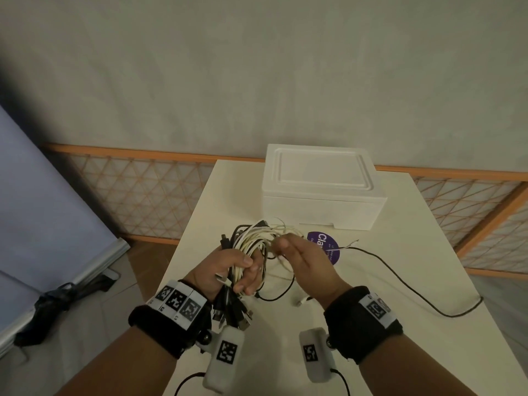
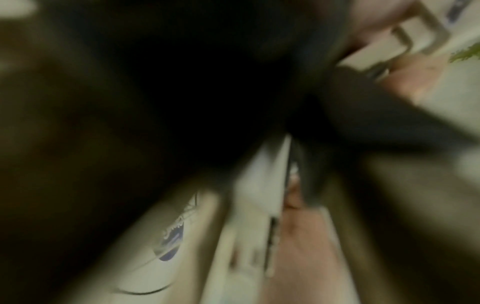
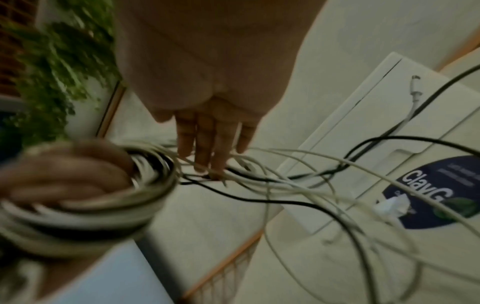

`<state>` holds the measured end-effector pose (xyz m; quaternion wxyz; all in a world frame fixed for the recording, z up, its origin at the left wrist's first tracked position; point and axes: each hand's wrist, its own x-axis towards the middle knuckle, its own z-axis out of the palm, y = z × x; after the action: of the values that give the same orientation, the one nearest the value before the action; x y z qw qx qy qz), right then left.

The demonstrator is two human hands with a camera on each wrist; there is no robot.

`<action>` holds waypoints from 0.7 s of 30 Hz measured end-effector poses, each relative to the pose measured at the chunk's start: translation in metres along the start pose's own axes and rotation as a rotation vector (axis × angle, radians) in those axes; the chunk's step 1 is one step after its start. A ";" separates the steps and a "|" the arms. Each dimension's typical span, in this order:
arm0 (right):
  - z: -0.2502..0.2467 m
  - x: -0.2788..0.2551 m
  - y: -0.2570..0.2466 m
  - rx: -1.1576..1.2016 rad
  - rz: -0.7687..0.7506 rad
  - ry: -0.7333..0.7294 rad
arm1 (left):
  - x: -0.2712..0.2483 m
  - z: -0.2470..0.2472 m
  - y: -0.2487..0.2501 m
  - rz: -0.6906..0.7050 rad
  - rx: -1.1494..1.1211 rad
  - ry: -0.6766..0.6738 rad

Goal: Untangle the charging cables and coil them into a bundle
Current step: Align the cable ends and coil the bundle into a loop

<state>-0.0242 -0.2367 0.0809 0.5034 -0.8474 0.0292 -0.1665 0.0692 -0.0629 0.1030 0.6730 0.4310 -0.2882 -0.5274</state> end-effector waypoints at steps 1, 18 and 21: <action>0.004 0.003 0.008 -0.058 0.121 -0.119 | -0.001 0.003 0.002 -0.001 0.006 0.051; 0.014 0.013 -0.030 0.152 -0.015 0.017 | 0.001 0.003 0.022 0.098 -0.090 -0.136; 0.018 0.016 -0.010 -0.132 0.256 -0.168 | -0.001 0.000 0.015 0.062 -0.126 -0.079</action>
<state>-0.0042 -0.2203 0.0857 0.4645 -0.8788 0.1053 -0.0272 0.0755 -0.0606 0.1166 0.7028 0.3576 -0.2941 -0.5401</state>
